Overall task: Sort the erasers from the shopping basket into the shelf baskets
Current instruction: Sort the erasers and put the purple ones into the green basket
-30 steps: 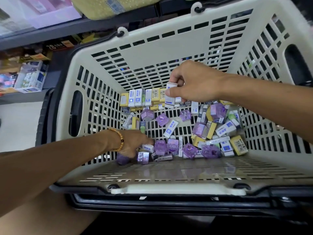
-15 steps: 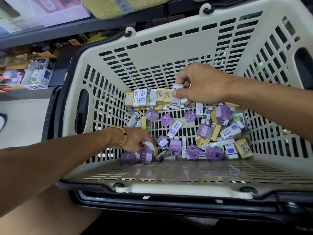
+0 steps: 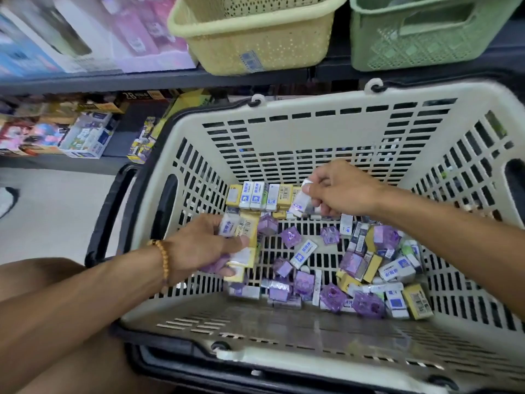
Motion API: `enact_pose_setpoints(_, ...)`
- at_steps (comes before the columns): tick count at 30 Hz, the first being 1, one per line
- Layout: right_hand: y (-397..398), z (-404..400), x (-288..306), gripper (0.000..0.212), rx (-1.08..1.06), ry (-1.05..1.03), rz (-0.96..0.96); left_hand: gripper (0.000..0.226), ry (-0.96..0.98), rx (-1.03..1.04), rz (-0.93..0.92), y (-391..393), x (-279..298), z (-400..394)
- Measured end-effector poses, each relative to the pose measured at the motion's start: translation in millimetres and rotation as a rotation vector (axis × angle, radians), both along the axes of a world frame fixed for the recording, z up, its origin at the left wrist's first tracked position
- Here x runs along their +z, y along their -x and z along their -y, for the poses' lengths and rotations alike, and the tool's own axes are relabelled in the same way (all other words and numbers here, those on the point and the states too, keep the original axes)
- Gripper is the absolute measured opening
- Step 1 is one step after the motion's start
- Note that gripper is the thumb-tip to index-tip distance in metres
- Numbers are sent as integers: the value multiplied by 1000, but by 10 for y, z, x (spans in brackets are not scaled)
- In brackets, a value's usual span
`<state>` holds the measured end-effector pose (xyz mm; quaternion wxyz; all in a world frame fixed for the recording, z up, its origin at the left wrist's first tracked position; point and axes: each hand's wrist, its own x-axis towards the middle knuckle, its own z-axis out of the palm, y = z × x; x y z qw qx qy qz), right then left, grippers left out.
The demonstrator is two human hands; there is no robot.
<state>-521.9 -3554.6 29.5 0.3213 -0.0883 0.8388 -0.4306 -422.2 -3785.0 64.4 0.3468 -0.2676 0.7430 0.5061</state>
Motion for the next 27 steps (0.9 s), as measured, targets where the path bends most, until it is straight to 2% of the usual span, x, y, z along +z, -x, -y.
enact_pose_setpoints(3,82,250,-129,18,-8,-2,47,15,-60,276,-1,-31,41,49)
enact_pose_setpoints(5,131,441,-226,20,-1,-23,69,15,-86,374,-25,-17,36,68)
enact_pose_setpoints(8,181,650,-354,26,18,-92,62,16,-111,413,-77,20,30,78)
enact_pose_setpoints(10,219,710,-422,21,-14,-101,79,16,-134,445,-104,61,24,76)
enact_pose_setpoints(12,229,733,-458,15,-63,-42,135,16,-154,476,-115,107,18,66)
enact_pose_setpoints(15,179,717,-403,20,-74,40,74,16,-162,523,-143,169,-19,37)
enact_pose_setpoints(19,-31,675,-125,36,67,237,204,11,-191,587,-209,226,-64,-22)
enact_pose_setpoints(21,-124,701,-41,27,123,268,201,10,-212,603,-222,249,-77,-38)
enact_pose_setpoints(24,-187,706,-1,10,81,290,154,11,-276,655,-202,279,-82,-30)
enact_pose_setpoints(27,-160,570,14,11,-4,406,271,16,-267,649,-193,310,-90,-13)
